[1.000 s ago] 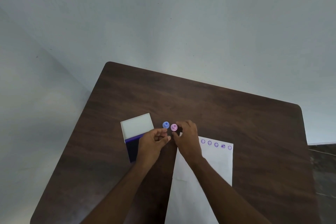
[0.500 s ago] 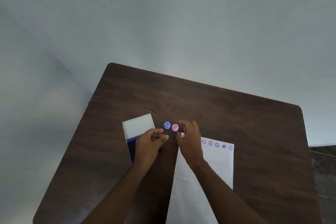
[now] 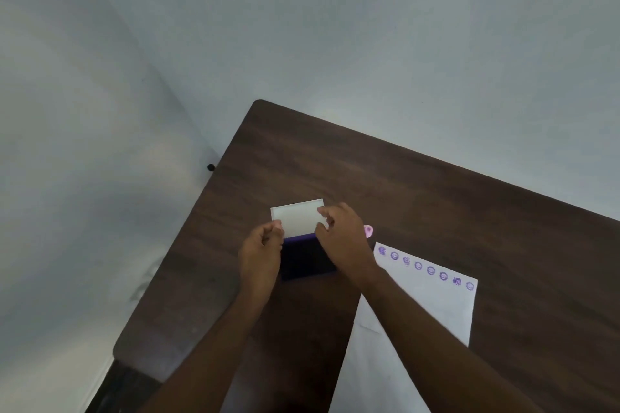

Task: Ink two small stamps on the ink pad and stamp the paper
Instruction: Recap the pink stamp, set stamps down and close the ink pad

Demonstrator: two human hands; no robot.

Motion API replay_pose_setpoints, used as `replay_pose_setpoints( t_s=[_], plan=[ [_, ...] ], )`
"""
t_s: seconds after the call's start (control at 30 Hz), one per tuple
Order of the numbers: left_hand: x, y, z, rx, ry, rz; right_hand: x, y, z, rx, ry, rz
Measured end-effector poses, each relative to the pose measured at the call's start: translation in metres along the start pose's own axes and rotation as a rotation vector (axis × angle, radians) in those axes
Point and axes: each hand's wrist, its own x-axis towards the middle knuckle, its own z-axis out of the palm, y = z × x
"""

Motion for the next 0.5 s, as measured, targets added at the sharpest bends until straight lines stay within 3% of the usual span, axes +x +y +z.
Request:
replay_pose_setpoints(
  t_s=[0.27,0.5],
  plan=[
    [0.019,-0.006,-0.013,-0.122,0.027,-0.033,0.02,-0.017,0.009,-0.123,-0.088,0.085],
    [0.029,0.004,-0.004,-0.255,-0.008,-0.098,0.029,-0.018,0.013,-0.05,-0.116,0.191]
  ],
)
